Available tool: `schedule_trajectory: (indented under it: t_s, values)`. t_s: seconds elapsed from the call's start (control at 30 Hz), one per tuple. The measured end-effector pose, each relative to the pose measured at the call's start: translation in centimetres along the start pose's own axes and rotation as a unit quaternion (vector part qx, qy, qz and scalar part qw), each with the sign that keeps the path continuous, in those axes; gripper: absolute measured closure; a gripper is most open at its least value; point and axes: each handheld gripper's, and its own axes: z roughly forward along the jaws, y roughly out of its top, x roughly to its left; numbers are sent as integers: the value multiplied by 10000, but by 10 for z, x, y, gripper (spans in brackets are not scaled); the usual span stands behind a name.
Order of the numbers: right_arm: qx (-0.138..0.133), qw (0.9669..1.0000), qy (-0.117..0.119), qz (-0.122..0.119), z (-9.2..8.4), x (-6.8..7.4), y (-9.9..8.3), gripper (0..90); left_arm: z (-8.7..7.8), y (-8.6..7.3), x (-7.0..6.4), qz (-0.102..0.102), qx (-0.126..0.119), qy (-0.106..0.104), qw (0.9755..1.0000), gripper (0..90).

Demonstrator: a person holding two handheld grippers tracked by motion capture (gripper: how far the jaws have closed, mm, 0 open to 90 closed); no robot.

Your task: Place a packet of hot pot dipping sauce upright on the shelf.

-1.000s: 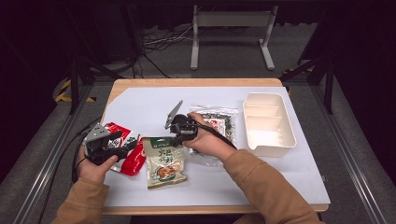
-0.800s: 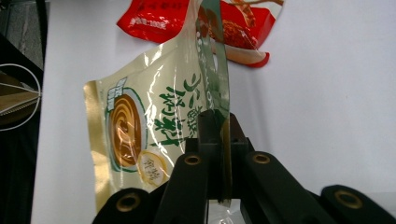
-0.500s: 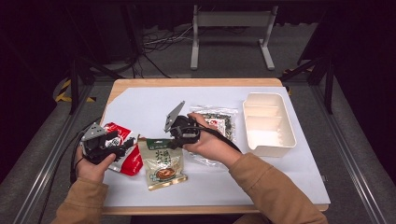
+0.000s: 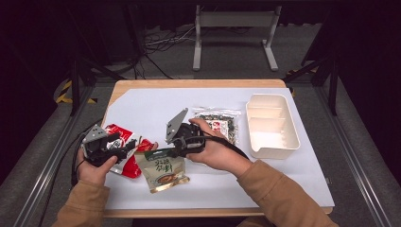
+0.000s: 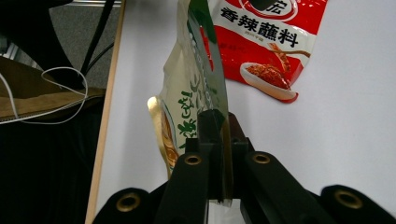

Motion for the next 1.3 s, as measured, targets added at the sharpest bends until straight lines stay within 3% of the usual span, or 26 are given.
schedule_trajectory:
  t_s: [0.43, 0.67, 1.3]
  values:
    - [-105, 9995, 150, -252, -13, 18, 3, 897, 0, 0, -1, 33, -56, -13, 10000, 254]
    - [-71, 9989, 70, -457, -20, 26, 6, 896, 0, 0, 0, 15, -45, -3, 10000, 253]
    - [-228, 9982, -262, -486, -51, 26, 4, 897, 0, -1, 2, -12, -19, 5, 10000, 252]
